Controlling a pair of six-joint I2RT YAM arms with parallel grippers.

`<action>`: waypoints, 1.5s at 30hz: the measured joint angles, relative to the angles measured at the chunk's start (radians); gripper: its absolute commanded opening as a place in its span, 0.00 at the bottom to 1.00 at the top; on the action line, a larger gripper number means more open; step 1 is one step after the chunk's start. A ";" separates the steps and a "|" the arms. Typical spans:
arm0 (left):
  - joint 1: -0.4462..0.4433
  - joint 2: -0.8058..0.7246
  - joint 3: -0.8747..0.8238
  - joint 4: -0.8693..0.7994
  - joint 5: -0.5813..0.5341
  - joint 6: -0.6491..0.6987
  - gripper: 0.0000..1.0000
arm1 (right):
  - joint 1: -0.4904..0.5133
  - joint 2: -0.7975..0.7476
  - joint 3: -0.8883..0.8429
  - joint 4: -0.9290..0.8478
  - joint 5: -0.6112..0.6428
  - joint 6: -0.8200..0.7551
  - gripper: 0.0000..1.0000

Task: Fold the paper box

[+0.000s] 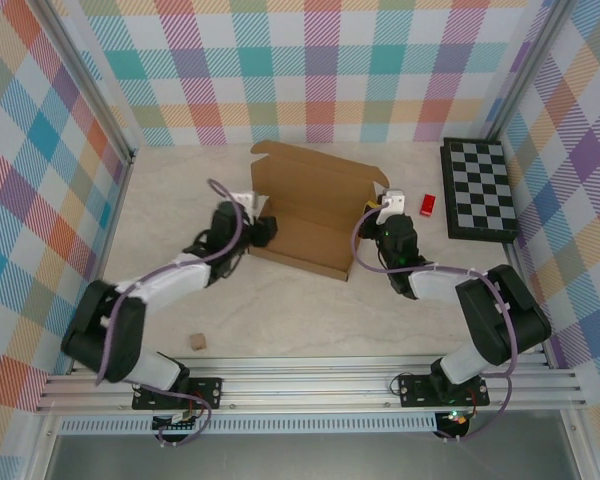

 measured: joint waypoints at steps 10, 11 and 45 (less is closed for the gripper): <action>0.296 0.165 0.431 -0.098 0.417 0.233 0.83 | -0.004 -0.038 0.002 -0.070 -0.046 -0.074 0.00; 0.306 0.224 0.496 -0.146 0.465 0.277 0.83 | -0.004 -0.039 0.002 -0.075 -0.052 -0.085 0.00; 0.393 0.369 0.521 -0.315 0.831 0.652 0.86 | -0.310 -0.176 0.292 -0.639 -0.904 -0.816 0.00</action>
